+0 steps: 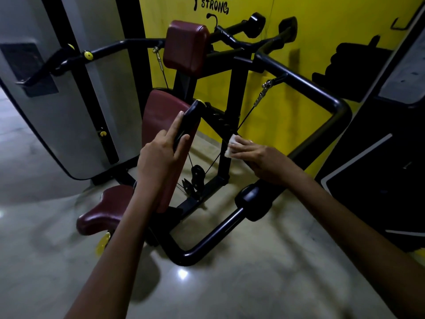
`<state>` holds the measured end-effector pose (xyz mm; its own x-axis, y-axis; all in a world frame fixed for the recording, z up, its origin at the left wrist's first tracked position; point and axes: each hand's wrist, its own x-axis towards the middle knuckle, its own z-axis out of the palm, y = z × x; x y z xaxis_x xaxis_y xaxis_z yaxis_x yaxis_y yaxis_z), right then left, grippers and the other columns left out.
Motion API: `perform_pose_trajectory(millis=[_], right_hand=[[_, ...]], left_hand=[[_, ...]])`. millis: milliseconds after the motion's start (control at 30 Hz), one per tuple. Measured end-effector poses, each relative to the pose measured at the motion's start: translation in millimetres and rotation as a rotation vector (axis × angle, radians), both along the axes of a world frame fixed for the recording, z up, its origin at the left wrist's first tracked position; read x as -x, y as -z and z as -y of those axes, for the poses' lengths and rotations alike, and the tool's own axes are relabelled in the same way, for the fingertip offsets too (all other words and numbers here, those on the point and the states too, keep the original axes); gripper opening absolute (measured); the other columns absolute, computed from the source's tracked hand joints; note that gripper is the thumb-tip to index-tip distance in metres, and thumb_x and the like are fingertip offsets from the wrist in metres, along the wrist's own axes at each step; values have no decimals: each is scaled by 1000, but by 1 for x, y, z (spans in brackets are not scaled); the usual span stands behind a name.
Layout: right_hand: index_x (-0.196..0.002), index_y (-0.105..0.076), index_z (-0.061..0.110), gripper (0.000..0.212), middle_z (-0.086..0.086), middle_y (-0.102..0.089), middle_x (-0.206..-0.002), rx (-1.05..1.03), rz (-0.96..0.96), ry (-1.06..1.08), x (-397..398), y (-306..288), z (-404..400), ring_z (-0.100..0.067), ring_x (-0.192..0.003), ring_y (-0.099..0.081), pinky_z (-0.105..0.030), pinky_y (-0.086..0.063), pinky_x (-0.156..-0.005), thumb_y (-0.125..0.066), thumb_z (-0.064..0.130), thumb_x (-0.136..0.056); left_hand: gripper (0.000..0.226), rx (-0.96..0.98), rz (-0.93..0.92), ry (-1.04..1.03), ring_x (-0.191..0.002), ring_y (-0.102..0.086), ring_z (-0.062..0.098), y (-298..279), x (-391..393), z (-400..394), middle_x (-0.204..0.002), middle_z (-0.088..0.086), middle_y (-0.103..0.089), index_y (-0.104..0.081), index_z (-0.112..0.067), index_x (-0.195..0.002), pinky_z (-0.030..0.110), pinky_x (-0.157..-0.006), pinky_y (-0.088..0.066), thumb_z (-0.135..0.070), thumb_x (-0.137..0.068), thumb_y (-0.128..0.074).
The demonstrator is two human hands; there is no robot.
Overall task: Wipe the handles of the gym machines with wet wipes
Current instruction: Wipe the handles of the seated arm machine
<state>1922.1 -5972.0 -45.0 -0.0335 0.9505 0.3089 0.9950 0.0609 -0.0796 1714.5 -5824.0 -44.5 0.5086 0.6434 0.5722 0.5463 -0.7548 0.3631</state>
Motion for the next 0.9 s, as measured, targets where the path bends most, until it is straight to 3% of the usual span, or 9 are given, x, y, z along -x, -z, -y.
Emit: perform_pose_trajectory(millis=[133, 200, 367, 500, 633, 733, 900], right_hand=[[-122, -60, 8, 48, -2, -44, -137, -27, -258, -8, -11, -8, 18, -19, -134, -33, -25, -38, -103, -43, -6, -79], [-126, -56, 6, 46, -9, -43, -139, -63, -279, 48, -10, -10, 11, -22, -133, -35, -29, -32, -109, -44, -2, -82], [-132, -50, 11, 53, -4, -34, -147, 33, -125, 76, 5, -2, 8, -12, -139, -15, -37, -36, -106, -49, -13, -85], [-123, -59, 11, 46, 8, -41, -136, 55, -214, -3, -6, -6, 34, -14, -136, -27, -37, -39, -106, -50, -12, -84], [-129, -52, 11, 52, -6, -44, -138, -46, -221, 90, -15, -11, 28, -23, -132, -39, -34, -36, -108, -38, -1, -80], [-133, -49, 10, 55, -6, -38, -144, 5, -153, 89, -3, -3, 19, -24, -138, -29, -40, -40, -105, -47, -12, -82], [-110, -66, 0, 47, -10, -55, -131, -8, -37, -34, -2, 5, 40, -25, -132, -32, -49, -44, -99, -53, -23, -71]], left_hand=[[54, -3, 11, 8, -76, -61, 35, 1, 0, -1, -92, 15, -57, -18, -35, -149, 32, -59, -35, -45, -98, -35], [54, -4, 15, 18, -74, -61, 35, 2, 0, -2, -91, 15, -57, -18, -34, -149, 32, -59, -36, -45, -98, -35], [54, 8, 27, 29, -76, -61, 36, 4, -1, -3, -93, 15, -58, -19, -34, -149, 36, -61, -40, -45, -98, -36], [53, 1, 34, 44, -76, -62, 36, 5, -1, -4, -96, 16, -59, -21, -34, -149, 38, -63, -44, -45, -99, -35], [53, -6, 23, 33, -76, -62, 38, 4, -1, -4, -95, 17, -59, -20, -33, -149, 38, -61, -42, -43, -99, -36], [54, -7, 18, 31, -76, -62, 36, 4, 0, -2, -97, 16, -59, -20, -32, -149, 32, -59, -36, -43, -99, -36], [54, -11, 13, 24, -77, -62, 37, 4, -1, -4, -99, 17, -60, -19, -32, -149, 36, -62, -40, -42, -99, -35]])
